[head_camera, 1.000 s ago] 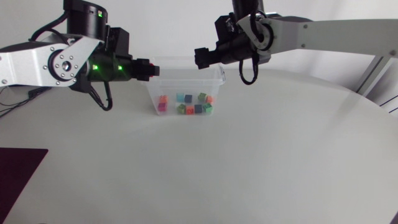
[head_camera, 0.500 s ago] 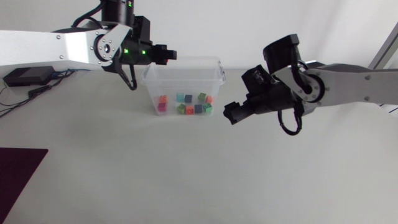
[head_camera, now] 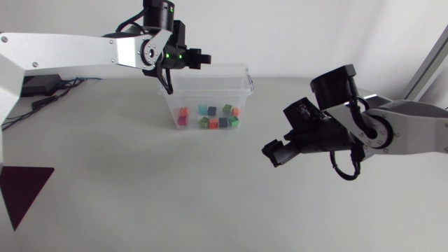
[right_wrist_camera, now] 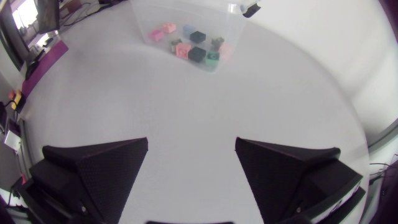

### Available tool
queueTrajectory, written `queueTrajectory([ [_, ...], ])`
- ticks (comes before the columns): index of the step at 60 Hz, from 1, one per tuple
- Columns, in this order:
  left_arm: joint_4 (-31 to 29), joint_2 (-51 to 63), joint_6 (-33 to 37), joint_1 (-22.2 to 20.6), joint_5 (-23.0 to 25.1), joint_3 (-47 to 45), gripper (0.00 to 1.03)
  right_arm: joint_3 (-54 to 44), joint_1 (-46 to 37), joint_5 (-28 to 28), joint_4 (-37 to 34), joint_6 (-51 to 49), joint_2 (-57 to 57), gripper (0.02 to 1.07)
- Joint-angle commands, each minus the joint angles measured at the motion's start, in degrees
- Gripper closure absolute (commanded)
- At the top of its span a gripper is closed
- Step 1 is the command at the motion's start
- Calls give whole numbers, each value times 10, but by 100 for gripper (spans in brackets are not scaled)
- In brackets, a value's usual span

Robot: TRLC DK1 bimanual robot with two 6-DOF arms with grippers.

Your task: Place the duplo bricks in the container

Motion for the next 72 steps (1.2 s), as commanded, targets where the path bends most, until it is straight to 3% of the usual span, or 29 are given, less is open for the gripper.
queueTrajectory([
  [1,4,36,5,-2,-21,32,16,-25,-1,-1,-5,-14,-17,6],
  [5,6,43,10,-5,-35,36,6,-29,-1,-1,-6,-16,-25,6],
  [23,18,-8,23,8,-70,-10,5,-64,-22,1,-16,-21,-121,6],
  [54,160,-330,91,74,-71,-385,5,-171,-95,56,-9,-38,-379,6],
  [72,155,-496,103,117,-71,-533,5,-208,-148,69,-27,-57,-505,6],
])
